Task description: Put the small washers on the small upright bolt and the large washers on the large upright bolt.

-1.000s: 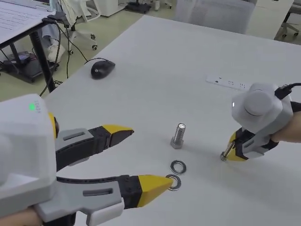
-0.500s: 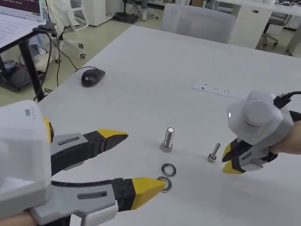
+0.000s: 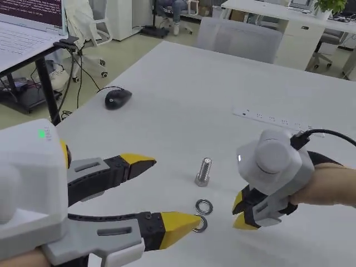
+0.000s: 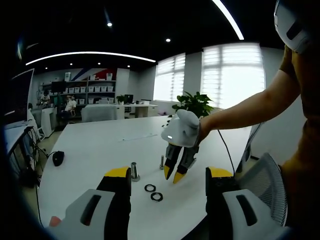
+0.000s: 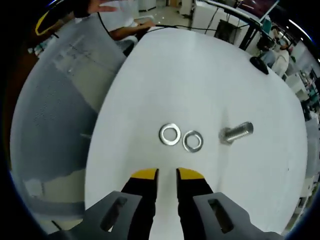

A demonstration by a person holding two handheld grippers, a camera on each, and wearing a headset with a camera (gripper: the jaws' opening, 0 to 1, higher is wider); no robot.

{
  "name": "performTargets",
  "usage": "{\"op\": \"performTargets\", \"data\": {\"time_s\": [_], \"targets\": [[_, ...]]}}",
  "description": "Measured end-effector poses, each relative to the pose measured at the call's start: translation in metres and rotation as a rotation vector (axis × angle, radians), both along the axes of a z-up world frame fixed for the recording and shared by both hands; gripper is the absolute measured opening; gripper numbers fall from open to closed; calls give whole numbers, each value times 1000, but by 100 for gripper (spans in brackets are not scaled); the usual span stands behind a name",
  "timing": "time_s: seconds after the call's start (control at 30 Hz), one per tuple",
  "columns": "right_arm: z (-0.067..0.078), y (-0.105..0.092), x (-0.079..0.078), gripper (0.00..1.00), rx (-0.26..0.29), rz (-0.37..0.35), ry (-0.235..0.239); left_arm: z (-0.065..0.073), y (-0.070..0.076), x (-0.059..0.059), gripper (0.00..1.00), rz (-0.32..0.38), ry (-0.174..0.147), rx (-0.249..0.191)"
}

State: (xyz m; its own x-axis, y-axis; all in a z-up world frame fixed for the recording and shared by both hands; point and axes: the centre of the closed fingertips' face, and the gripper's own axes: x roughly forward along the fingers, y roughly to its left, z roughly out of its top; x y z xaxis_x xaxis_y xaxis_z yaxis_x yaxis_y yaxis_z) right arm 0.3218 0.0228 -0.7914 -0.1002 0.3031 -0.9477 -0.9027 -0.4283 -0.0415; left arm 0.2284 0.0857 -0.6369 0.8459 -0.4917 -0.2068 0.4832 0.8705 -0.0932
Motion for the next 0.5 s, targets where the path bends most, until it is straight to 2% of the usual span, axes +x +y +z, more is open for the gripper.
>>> {"op": "performTargets", "data": {"time_s": [0.3,0.5], "targets": [[-14,34,-9,18,20,29,31,1,4,0,59,22,-8,-8],[-23,37,-11,21,10,22,53,0,9,0,59,38,-4,-5]]}}
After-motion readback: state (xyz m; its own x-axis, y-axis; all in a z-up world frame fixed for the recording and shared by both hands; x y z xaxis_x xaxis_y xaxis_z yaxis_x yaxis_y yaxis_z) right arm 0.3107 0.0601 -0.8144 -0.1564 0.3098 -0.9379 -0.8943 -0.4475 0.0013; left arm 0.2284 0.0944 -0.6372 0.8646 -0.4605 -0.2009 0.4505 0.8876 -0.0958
